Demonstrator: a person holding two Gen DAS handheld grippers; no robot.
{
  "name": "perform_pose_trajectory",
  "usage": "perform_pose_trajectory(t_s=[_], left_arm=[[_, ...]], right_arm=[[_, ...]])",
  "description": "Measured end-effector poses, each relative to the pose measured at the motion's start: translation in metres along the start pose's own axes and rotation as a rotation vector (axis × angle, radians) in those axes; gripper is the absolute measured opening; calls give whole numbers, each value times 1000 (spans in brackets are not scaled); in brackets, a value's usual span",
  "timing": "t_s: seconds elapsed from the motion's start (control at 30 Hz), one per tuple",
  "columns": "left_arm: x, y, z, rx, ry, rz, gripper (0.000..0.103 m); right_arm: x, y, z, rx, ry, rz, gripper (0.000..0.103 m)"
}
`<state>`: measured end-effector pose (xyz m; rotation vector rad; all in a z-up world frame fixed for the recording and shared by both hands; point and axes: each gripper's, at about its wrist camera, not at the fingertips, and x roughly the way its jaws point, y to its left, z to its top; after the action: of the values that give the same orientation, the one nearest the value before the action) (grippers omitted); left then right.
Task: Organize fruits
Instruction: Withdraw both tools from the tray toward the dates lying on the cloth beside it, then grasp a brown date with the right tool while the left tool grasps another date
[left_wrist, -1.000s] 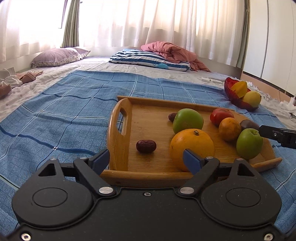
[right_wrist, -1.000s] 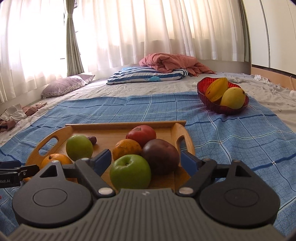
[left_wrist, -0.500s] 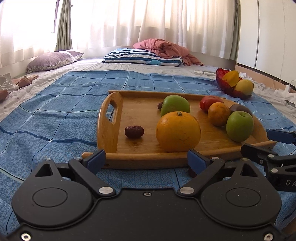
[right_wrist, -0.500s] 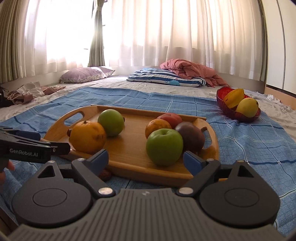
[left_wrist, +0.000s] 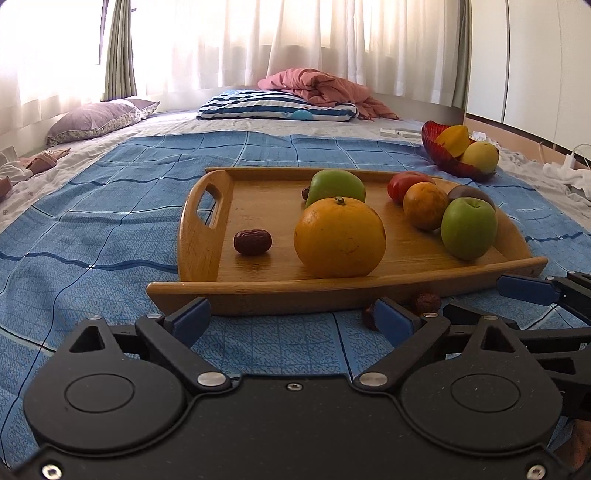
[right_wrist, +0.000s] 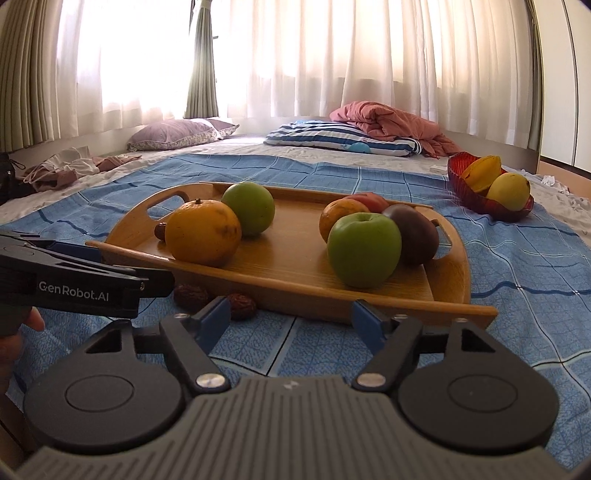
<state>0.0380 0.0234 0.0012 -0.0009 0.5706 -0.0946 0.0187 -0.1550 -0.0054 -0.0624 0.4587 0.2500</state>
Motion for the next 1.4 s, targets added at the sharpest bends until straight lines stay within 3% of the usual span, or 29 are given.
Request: perform_pose_trajectory(t_s=[0.1,0.17,0.23,0.27,0.33,0.4,0.6,1.0,1.07,1.17,1.4], left_arm=[[-1,-1,-1,5,-3,-12,94],[-2,-3,0,10,1,-32,85],[-2,-3,0,12,11,-46,63],[-1,-4,1,14,20,-51,58],[0,-5,1,6,35,-56,32],[0,-5,2,-6,43,-73,27],[-7,-9,7,0,32,-119,27],[-6,-4,9,-1,27,-104,27],[-7,-4,8,-1,23,-101,29],[-8,-5,8,-2,20,-99,39],[-6,-17,3,7,35,-119,40]], right_arm=[[1,2,-3,6,10,10,64],[2,3,-3,5,15,25,59],[1,6,-4,0,11,38,56],[0,7,-4,-3,9,43,52],[1,10,-3,-7,10,46,45],[3,11,-3,1,19,52,31],[6,12,-3,30,27,79,31],[19,21,4,31,39,91,36],[20,22,5,45,41,88,29],[17,20,4,64,35,87,28],[-1,5,-2,96,17,24,28]])
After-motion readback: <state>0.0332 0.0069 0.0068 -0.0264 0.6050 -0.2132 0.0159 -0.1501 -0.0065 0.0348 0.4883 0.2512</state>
